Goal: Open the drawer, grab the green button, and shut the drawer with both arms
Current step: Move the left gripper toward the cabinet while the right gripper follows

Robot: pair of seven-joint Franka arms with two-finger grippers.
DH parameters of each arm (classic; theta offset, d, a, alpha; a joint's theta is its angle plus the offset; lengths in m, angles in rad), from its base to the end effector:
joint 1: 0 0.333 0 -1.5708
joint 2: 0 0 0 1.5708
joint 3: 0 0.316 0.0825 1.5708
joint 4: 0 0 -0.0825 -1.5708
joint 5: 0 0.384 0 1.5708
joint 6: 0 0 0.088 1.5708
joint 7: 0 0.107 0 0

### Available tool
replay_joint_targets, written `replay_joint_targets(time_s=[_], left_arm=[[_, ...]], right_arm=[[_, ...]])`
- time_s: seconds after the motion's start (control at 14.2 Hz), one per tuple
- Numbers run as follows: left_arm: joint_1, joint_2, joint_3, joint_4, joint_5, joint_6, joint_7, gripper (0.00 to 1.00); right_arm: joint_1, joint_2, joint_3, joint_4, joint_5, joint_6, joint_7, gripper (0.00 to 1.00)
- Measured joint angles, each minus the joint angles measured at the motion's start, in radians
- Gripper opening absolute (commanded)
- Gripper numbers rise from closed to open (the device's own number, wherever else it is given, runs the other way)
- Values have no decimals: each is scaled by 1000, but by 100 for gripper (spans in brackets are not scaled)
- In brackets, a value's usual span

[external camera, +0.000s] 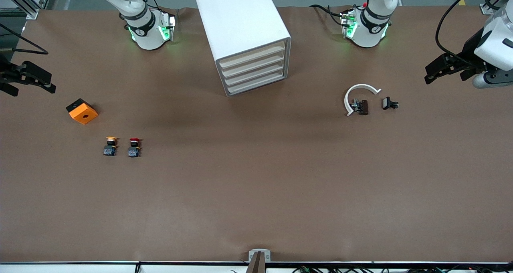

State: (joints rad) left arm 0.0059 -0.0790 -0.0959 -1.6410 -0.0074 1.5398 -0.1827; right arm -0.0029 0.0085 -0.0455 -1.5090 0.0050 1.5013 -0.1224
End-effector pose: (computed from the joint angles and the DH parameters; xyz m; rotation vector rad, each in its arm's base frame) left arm 0.5239 -0.0502 0.6313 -3.1348 -0.1458 0.0350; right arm 0.5499 -0.0259 0.6427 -3.1334 -0.1165 0.0247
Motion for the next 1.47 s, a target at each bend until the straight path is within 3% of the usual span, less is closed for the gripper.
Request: replay_joint_targets(time_s=[0.63, 1.12, 1.47], left_arm=[[3, 28, 11, 1, 0, -16, 0, 100], [37, 180, 15, 4, 0, -2, 0, 100], [40, 311, 14, 4, -13, 109, -4, 100]], right_arm=[[0, 0, 0, 0, 0, -3, 0, 100], [0, 0, 5, 0, 0, -3, 0, 100], [8, 1, 17, 1, 0, -2, 0, 100]])
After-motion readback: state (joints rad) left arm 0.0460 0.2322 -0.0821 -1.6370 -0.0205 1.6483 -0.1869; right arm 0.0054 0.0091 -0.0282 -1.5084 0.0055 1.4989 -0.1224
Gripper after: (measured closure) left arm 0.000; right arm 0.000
